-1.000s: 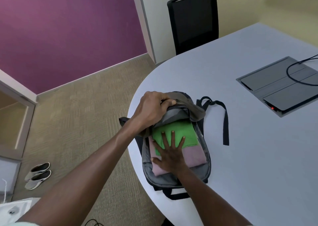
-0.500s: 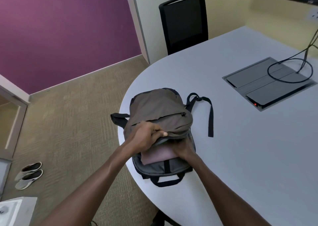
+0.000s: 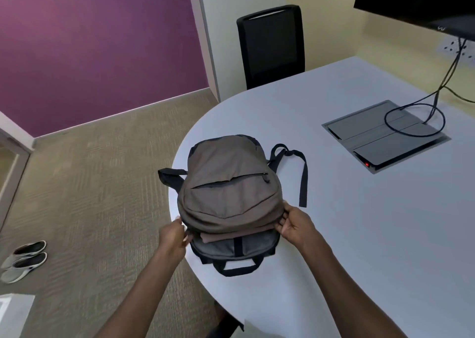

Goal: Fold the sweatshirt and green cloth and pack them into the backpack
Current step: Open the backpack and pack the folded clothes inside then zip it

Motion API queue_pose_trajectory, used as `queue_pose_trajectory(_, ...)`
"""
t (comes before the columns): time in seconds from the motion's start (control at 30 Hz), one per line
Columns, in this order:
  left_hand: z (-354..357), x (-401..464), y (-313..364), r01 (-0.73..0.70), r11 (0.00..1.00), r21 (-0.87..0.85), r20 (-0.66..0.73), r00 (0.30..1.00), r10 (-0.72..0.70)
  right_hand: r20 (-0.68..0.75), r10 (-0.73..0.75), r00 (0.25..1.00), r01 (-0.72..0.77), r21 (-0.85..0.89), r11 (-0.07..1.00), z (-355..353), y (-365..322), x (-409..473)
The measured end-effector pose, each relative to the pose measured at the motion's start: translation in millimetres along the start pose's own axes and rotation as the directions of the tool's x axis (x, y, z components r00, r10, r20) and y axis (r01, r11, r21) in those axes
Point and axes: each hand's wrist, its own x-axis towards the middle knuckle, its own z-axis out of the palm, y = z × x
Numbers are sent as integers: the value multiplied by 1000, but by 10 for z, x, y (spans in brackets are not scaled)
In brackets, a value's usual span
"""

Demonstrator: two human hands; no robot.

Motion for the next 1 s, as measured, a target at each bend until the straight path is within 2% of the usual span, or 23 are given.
queue_pose_trajectory(0.03,-9,11,-22,151,976,-157,132,983,-131,-6,17,1000,-17,0,1000,-23,9,-4)
queue_pose_trajectory(0.07,-21,26,-39,245,931,-271,237,954,-182,-7,26,1000,-26,7,1000,-47,13,-1)
queue_pose_trajectory(0.13,-44,15,-56,290,873,-393,314,934,-169,14,37,999,-37,29,999,-85,13,-3)
queue_pose_trajectory(0.2,-93,-22,-86,289,853,-435,330,933,-147,69,50,996,-52,30,998,-119,31,-28)
queue_pose_trajectory(0.3,-174,-16,-230,251,906,-342,279,947,-158,107,80,991,-78,-24,997,-206,114,-55)
queue_pose_trajectory(0.43,-196,124,-534,136,988,-78,118,985,-126,-95,62,994,-78,-179,981,-419,270,42)
queue_pose_trajectory(0.53,-167,252,-707,72,995,69,47,996,-75,-214,-11,977,-79,-409,909,-511,327,197)
queue_pose_trajectory(0.7,-81,391,-830,10,942,334,-67,998,14,-298,-120,947,-97,-620,778,-508,367,428)
queue_pose_trajectory(0.8,-88,418,-839,-6,927,375,-74,997,36,-307,-125,944,-114,-655,747,-511,360,483)
queue_pose_trajectory(1.0,-89,392,-791,5,954,299,-16,1000,-1,-225,-77,971,-79,-610,789,-543,320,406)
